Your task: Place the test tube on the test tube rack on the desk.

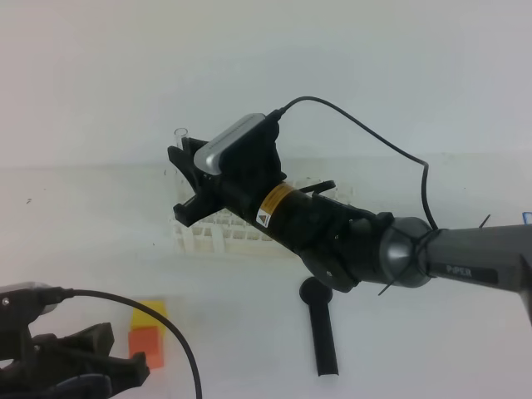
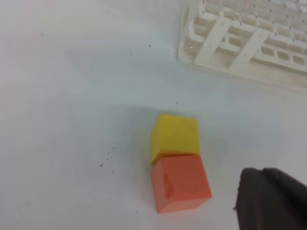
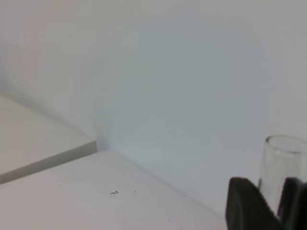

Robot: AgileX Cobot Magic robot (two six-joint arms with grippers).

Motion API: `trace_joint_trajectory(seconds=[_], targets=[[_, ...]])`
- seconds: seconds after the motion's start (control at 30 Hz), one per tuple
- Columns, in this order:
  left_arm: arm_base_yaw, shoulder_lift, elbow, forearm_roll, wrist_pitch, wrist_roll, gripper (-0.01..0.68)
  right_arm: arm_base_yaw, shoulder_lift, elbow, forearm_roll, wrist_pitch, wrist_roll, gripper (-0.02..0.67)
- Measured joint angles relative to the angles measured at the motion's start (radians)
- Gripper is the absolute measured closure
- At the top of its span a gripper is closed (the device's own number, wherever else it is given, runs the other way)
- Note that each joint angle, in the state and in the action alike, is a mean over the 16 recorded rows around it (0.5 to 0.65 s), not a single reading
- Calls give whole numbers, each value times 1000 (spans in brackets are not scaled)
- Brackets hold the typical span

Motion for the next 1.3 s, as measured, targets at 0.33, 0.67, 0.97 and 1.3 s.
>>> trace_joint_trajectory(seconds=[0.33, 0.67, 0.97, 1.3], targets=[[0, 0, 0, 0, 0, 1, 673, 0, 7, -9, -32, 5, -6, 524], [0, 0, 0, 0, -1, 4, 673, 0, 30, -26, -41, 8, -13, 524], [0, 0, 0, 0, -1, 5, 673, 0, 39, -30, -39, 20, -19, 474], [0, 0, 0, 0, -1, -8, 673, 0, 35, -31, -23, 42, -21, 312]])
